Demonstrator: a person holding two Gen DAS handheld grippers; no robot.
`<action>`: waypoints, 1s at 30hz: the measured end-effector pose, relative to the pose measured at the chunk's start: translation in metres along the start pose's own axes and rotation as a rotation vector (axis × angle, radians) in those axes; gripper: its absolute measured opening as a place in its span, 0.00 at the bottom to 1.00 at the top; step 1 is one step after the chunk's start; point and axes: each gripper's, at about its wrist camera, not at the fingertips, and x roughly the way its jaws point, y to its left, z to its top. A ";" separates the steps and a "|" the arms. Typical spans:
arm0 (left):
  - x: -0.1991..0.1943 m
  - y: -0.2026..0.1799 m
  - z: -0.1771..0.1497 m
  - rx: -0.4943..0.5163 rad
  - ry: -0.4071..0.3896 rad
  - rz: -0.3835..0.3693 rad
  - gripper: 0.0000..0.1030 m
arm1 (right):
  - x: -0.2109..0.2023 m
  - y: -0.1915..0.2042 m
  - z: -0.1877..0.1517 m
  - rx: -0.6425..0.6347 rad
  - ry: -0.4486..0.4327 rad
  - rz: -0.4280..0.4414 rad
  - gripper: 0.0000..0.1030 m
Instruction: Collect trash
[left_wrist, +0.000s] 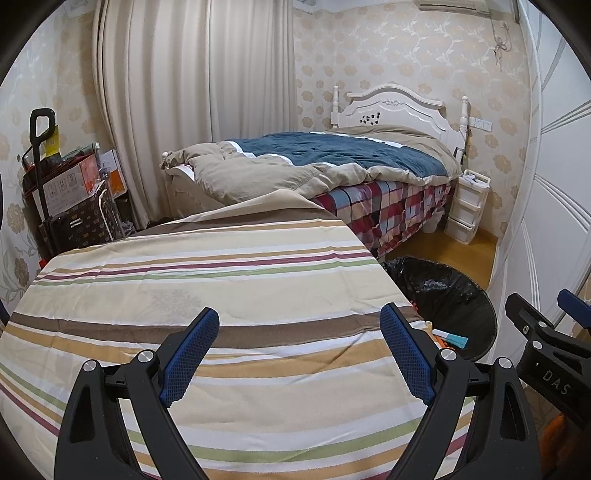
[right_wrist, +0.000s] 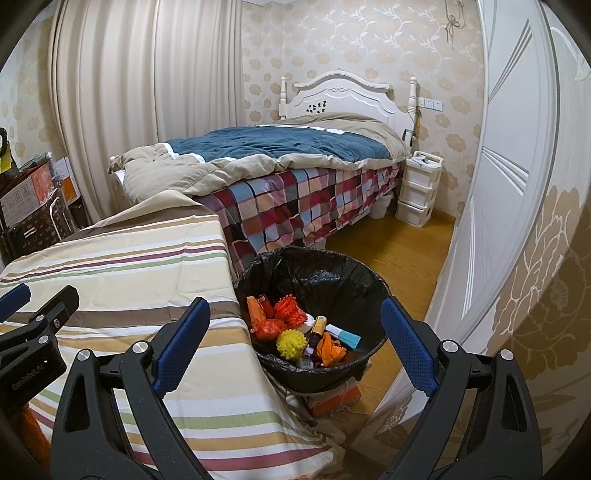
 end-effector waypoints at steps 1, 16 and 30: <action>-0.001 0.000 0.001 -0.001 -0.002 -0.003 0.86 | 0.000 0.000 0.000 0.000 0.000 0.000 0.89; -0.005 -0.002 0.001 -0.008 -0.019 -0.006 0.86 | 0.001 -0.001 0.000 0.000 0.002 0.000 0.89; -0.001 0.004 -0.002 -0.020 -0.006 -0.018 0.86 | 0.000 -0.001 -0.003 -0.003 0.010 0.002 0.89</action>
